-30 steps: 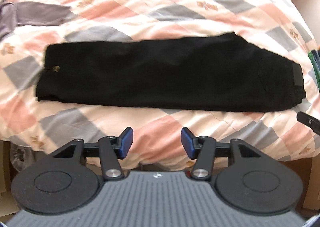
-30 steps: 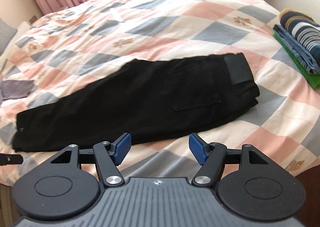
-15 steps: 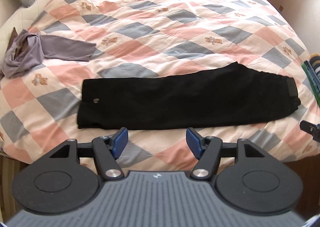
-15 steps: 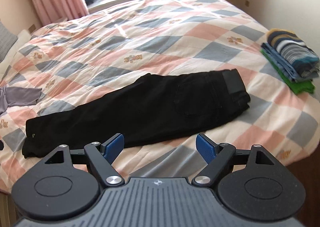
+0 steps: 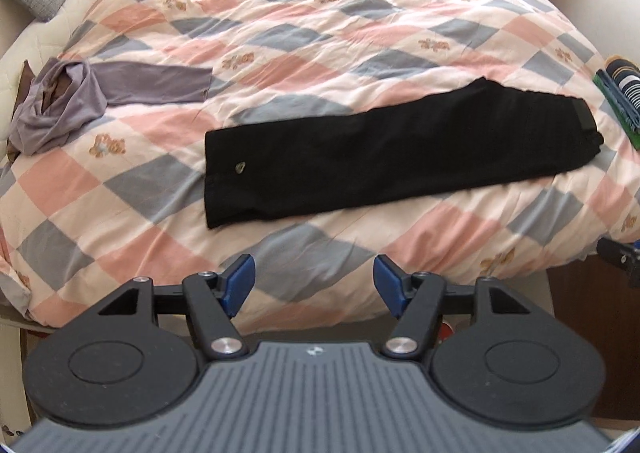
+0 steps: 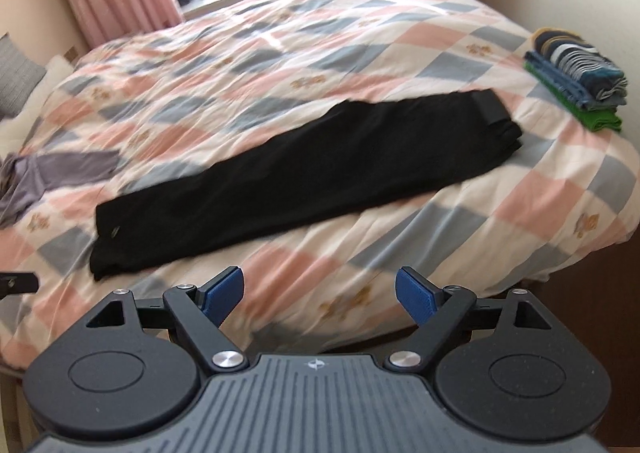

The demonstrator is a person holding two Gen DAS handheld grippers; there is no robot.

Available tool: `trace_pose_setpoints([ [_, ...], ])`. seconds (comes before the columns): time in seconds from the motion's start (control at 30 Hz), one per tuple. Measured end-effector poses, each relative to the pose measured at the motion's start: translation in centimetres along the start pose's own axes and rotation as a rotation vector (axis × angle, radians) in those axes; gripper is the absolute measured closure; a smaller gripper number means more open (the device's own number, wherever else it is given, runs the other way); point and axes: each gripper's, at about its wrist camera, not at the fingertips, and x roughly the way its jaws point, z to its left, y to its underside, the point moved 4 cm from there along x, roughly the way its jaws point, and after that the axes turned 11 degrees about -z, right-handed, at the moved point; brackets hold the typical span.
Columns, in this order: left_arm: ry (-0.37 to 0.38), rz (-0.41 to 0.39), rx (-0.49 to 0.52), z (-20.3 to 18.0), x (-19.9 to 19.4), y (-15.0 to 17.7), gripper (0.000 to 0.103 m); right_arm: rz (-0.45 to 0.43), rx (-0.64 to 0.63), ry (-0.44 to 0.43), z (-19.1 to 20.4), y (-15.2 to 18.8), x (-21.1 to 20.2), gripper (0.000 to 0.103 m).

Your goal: Fold clothes

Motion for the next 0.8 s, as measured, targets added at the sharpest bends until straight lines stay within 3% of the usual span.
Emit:
trace_pose_setpoints([
  [0.4, -0.020, 0.019, -0.086, 2.2, 0.3, 0.2, 0.039, 0.038, -0.143, -0.035, 4.8, -2.2, 1.0, 0.016],
  [0.8, -0.044, 0.028, -0.165, 0.3, 3.6, -1.7, 0.038, -0.022, -0.269, -0.065, 3.7, -7.2, 3.7, 0.014],
])
